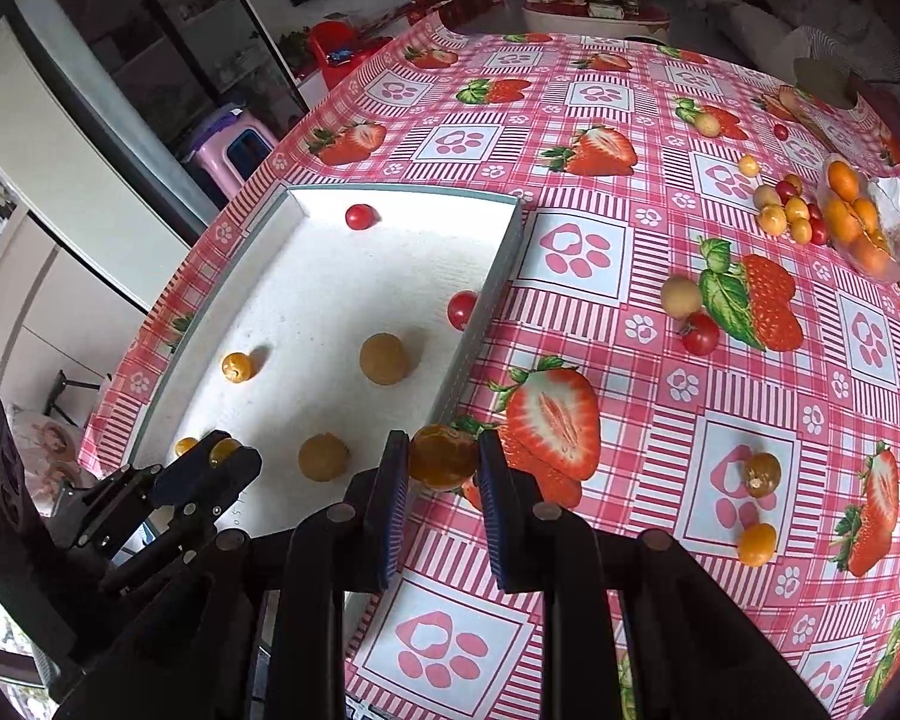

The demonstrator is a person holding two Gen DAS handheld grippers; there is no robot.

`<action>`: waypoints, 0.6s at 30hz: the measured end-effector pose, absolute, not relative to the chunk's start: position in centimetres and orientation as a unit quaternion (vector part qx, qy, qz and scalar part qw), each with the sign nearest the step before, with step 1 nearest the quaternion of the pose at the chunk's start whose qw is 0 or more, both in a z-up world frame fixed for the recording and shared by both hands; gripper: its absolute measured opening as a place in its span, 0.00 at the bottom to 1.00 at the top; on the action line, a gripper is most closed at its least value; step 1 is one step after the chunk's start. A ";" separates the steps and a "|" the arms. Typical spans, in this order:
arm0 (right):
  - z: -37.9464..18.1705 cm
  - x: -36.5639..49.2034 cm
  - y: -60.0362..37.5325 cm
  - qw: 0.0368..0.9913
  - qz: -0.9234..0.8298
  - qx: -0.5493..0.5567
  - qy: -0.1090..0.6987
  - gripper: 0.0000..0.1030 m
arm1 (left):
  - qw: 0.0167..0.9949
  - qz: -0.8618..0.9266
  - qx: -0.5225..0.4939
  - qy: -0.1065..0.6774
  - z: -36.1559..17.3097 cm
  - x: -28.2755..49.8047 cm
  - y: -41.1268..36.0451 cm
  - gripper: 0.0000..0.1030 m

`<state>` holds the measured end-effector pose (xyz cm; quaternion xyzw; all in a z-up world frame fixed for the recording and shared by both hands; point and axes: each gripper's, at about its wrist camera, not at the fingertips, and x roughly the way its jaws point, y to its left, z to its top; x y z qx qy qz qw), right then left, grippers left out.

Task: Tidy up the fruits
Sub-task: 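Lower both yellow tomatoes into the white tray and open both grippers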

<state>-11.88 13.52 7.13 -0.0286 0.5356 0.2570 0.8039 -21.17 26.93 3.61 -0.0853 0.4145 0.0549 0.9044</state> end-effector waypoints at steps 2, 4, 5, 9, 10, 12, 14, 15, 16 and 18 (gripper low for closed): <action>6.8 -11.1 15.3 0.801 0.261 -0.043 0.537 0.24 | 0.903 0.057 -0.087 0.417 3.4 -21.1 27.1 0.22; 6.3 -10.2 17.0 0.797 0.266 -0.055 0.539 0.24 | 0.901 0.060 -0.087 0.420 3.2 -21.0 27.4 0.22; 5.9 -9.7 17.8 0.795 0.268 -0.061 0.540 0.24 | 0.900 0.061 -0.088 0.422 3.0 -20.9 27.5 0.22; 4.5 -8.2 20.7 0.787 0.272 -0.078 0.548 0.24 | 0.896 0.065 -0.088 0.430 2.6 -20.7 27.8 0.22; 4.3 -7.9 21.3 0.786 0.273 -0.080 0.549 0.25 | 0.895 0.066 -0.088 0.432 2.5 -20.7 27.9 0.22; 4.4 -7.6 22.4 0.793 0.272 -0.102 0.536 0.25 | 0.893 0.068 -0.090 0.436 2.3 -20.6 28.0 0.22; 4.1 -7.2 23.3 0.788 0.278 -0.113 0.537 0.25 | 0.891 0.068 -0.096 0.439 2.1 -20.4 28.1 0.22; 3.9 -7.0 23.7 0.786 0.279 -0.115 0.540 0.25 | 0.890 0.068 -0.096 0.440 2.0 -20.4 28.1 0.22; 3.6 -6.8 24.0 0.784 0.280 -0.119 0.542 0.25 | 0.890 0.069 -0.095 0.441 1.9 -20.3 28.0 0.22; 2.9 -6.6 24.5 0.780 0.279 -0.124 0.546 0.25 | 0.889 0.070 -0.093 0.443 1.8 -20.2 27.9 0.22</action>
